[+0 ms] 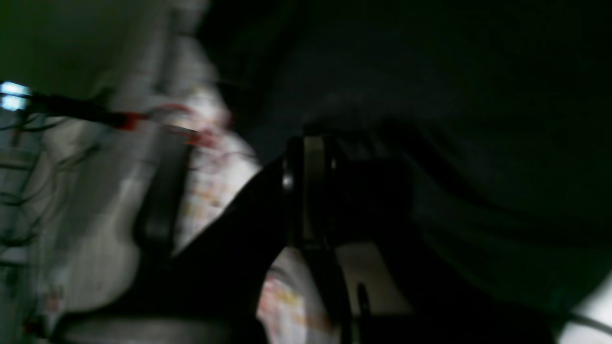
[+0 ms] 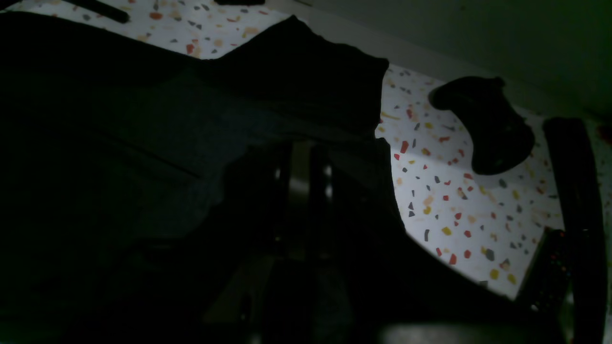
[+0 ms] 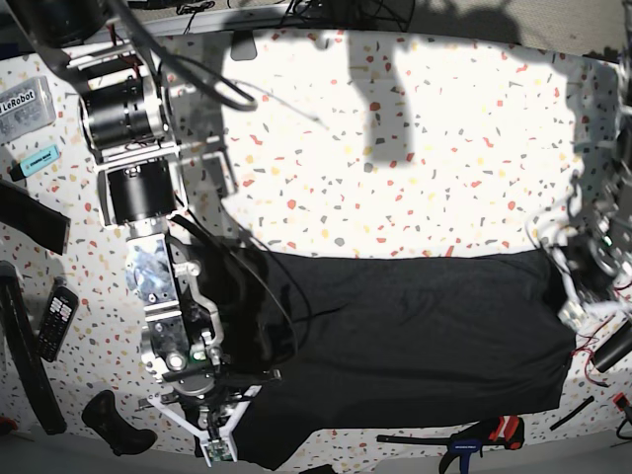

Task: Fold the T-shirt properly
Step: 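Carry the held edge across the shirt toward its hem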

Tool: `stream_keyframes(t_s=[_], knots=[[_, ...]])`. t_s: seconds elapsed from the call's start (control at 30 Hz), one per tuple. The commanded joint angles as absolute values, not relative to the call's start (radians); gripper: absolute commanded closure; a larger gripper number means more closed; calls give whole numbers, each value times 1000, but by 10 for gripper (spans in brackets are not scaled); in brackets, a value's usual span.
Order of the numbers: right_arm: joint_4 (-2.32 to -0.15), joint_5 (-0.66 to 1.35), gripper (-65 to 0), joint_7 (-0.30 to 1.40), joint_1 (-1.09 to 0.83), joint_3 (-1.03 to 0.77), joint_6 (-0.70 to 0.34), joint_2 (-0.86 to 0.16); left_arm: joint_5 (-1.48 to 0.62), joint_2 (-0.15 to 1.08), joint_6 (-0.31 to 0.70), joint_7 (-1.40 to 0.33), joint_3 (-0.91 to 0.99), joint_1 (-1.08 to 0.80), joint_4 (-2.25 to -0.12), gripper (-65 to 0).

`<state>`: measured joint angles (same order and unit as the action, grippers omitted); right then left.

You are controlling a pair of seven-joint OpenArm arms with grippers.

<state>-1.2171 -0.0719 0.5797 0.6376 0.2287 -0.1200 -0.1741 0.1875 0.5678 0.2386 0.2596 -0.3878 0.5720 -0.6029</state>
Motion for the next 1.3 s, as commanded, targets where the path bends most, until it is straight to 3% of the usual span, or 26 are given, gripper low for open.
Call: stream_keyframes(t_s=[0.0, 0.3, 0.43, 0.6, 0.93, 1.27], knots=[[-1234, -102, 0, 559, 679, 223, -119, -175, 182, 582, 224, 284, -383, 617, -600, 0], [-1234, -264, 0, 617, 679, 221, -76, -180, 182, 582, 222, 190, -383, 632, -570, 0], [-1234, -343, 0, 684, 679, 221, 18, -180, 182, 582, 160, 108, -383, 632, -570, 0], [-1234, -390, 0, 720, 678, 222, 31, -186, 182, 583, 93, 51, -383, 632, -570, 0], [-1234, -445, 0, 719, 679, 221, 69, -189, 182, 582, 94, 52, -383, 632, -570, 0], [-1234, -392, 0, 710, 681, 222, 71, -277, 182, 582, 94, 113, -383, 632, -570, 0]])
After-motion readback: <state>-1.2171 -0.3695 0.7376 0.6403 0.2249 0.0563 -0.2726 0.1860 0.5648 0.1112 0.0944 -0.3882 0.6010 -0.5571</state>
